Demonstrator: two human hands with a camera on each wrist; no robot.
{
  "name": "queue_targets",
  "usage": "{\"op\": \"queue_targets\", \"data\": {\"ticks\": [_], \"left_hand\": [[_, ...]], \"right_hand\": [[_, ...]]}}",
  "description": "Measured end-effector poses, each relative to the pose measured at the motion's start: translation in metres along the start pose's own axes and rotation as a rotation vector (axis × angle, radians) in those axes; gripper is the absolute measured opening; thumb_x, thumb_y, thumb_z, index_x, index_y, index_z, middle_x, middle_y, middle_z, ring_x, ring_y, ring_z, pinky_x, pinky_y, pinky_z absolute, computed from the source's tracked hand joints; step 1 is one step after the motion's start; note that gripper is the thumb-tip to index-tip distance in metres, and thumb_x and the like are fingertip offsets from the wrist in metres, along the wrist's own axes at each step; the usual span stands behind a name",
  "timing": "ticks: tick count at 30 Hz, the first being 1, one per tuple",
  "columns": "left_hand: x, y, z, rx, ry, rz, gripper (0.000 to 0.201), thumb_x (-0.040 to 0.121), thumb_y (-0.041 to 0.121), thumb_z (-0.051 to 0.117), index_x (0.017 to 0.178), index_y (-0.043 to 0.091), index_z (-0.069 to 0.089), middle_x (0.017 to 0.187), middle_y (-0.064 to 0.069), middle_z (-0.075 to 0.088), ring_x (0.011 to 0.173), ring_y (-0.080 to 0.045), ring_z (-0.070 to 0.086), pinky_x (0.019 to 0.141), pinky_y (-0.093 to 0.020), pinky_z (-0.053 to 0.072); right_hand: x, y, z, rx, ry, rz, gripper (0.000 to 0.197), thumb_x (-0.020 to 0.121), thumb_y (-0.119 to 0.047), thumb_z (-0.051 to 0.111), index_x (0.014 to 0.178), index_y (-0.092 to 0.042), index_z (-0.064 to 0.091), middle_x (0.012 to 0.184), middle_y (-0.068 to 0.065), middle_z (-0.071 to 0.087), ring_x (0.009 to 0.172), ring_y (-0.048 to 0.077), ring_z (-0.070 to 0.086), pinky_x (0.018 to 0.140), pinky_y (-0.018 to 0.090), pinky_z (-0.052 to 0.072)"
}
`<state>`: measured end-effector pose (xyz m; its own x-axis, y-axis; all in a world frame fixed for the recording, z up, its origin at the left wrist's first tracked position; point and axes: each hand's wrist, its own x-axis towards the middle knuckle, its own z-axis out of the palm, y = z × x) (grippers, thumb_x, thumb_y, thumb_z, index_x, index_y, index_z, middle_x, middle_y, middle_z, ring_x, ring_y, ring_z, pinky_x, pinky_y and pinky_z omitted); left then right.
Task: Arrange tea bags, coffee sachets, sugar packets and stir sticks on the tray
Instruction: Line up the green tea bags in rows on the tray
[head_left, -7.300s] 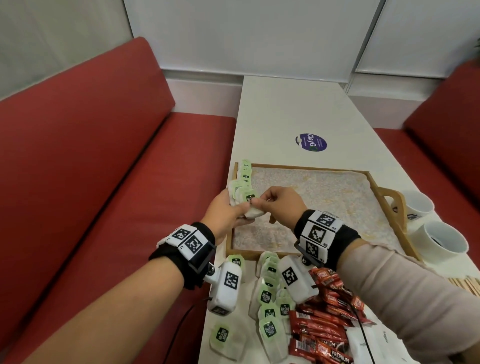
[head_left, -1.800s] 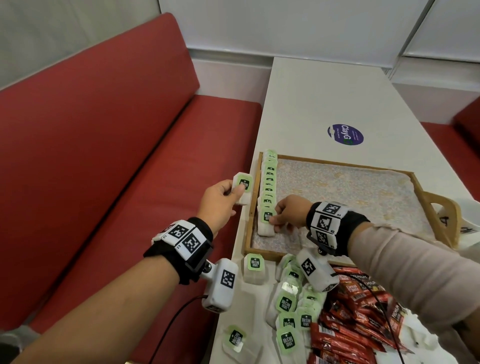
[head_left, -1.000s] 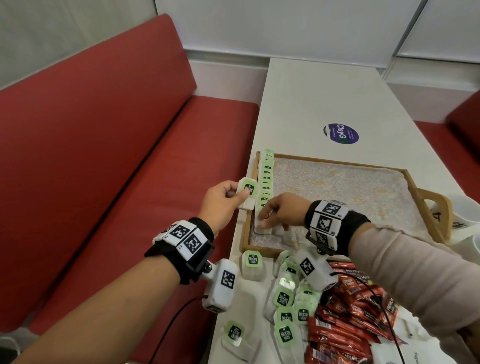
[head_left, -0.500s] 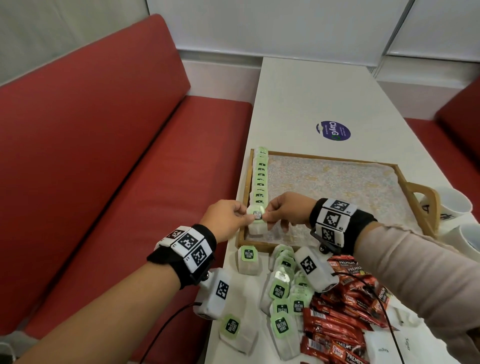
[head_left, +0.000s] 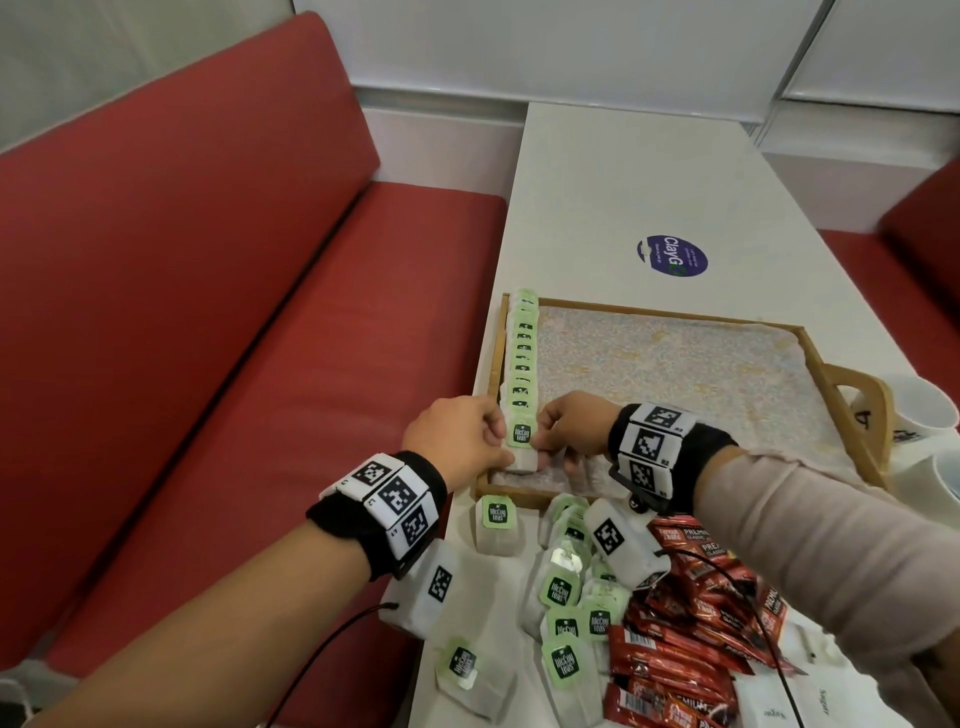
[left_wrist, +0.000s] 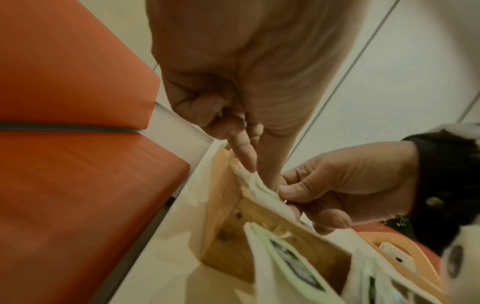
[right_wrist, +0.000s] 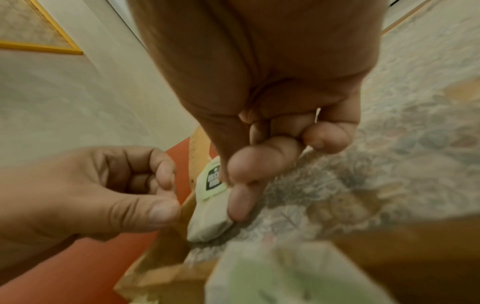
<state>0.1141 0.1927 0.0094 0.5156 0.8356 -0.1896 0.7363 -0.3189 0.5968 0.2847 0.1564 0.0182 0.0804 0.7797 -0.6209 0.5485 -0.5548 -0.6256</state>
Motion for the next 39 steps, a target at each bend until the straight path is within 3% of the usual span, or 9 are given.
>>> {"op": "queue_targets", "data": {"ticks": [4,7,11,14,17,22,29,34,39], "left_hand": [[0.0,0.011,0.0,0.147,-0.078,0.07,0.014,0.07,0.038,0.078,0.075,0.034,0.065,0.076,0.017,0.063,0.076,-0.003,0.059,0.066,-0.021,0.044],[0.002,0.015,0.0,0.246,-0.088,0.102,0.017,0.073,0.039,0.076,0.089,0.036,0.071,0.089,0.015,0.065,0.086,-0.007,0.06,0.068,-0.023,0.04],[0.004,0.016,0.002,0.314,-0.078,0.109,0.02,0.074,0.04,0.076,0.093,0.037,0.072,0.1,0.013,0.064,0.095,-0.011,0.059,0.07,-0.024,0.037],[0.003,0.015,0.002,0.282,-0.074,0.103,0.018,0.073,0.042,0.076,0.09,0.037,0.071,0.092,0.013,0.059,0.093,-0.012,0.059,0.069,-0.024,0.038],[-0.002,0.012,-0.002,0.168,-0.023,0.079,0.012,0.075,0.041,0.074,0.08,0.035,0.064,0.086,0.014,0.062,0.086,-0.01,0.061,0.067,-0.023,0.04],[-0.02,0.005,-0.014,0.1,0.035,0.012,0.022,0.08,0.048,0.066,0.08,0.027,0.058,0.077,0.012,0.063,0.078,-0.01,0.059,0.067,-0.028,0.045],[-0.049,-0.004,-0.011,0.201,-0.087,-0.081,0.043,0.073,0.067,0.064,0.074,0.024,0.062,0.075,0.008,0.066,0.076,-0.011,0.061,0.064,-0.027,0.046],[-0.059,-0.001,0.0,0.244,-0.108,-0.12,0.039,0.069,0.062,0.071,0.075,0.025,0.06,0.082,0.007,0.066,0.082,-0.014,0.061,0.069,-0.028,0.047],[-0.061,-0.002,0.011,0.116,-0.072,-0.09,0.034,0.073,0.042,0.076,0.065,0.024,0.049,0.068,0.008,0.056,0.069,-0.014,0.055,0.059,-0.027,0.041]], "right_hand": [[0.0,-0.001,0.003,0.003,0.016,0.033,0.022,0.09,-0.007,0.061,0.071,-0.013,0.051,0.057,0.001,0.064,0.032,0.01,0.048,0.034,0.016,0.038],[0.002,-0.002,0.003,0.001,0.015,0.048,0.022,0.091,-0.007,0.06,0.072,-0.012,0.05,0.058,0.003,0.063,0.03,0.01,0.047,0.032,0.015,0.037],[0.002,-0.002,0.003,-0.01,0.014,0.043,0.022,0.09,-0.012,0.063,0.071,-0.013,0.052,0.058,0.002,0.065,0.033,0.011,0.048,0.035,0.016,0.036],[-0.001,-0.003,0.001,-0.073,0.051,0.023,0.024,0.088,-0.018,0.065,0.067,-0.015,0.055,0.058,0.0,0.065,0.033,0.009,0.049,0.034,0.014,0.033],[-0.008,-0.007,-0.001,-0.178,0.08,0.01,0.022,0.088,-0.026,0.065,0.071,-0.016,0.058,0.069,-0.001,0.068,0.04,0.009,0.053,0.04,0.019,0.04],[-0.029,-0.014,-0.001,-0.205,0.117,0.006,0.02,0.091,-0.031,0.06,0.077,-0.018,0.055,0.071,-0.008,0.066,0.048,0.008,0.052,0.045,0.019,0.034],[-0.049,-0.014,0.016,-0.182,0.126,-0.022,0.018,0.091,-0.031,0.061,0.079,-0.019,0.055,0.073,-0.007,0.067,0.048,0.009,0.051,0.049,0.021,0.036],[-0.059,-0.012,0.027,-0.173,0.139,-0.044,0.021,0.09,-0.029,0.063,0.073,-0.021,0.053,0.073,-0.005,0.066,0.046,0.009,0.049,0.044,0.018,0.036],[-0.063,-0.008,0.029,-0.162,0.152,-0.045,0.022,0.089,-0.029,0.065,0.073,-0.019,0.054,0.07,-0.005,0.064,0.046,0.01,0.048,0.047,0.02,0.038]]}}
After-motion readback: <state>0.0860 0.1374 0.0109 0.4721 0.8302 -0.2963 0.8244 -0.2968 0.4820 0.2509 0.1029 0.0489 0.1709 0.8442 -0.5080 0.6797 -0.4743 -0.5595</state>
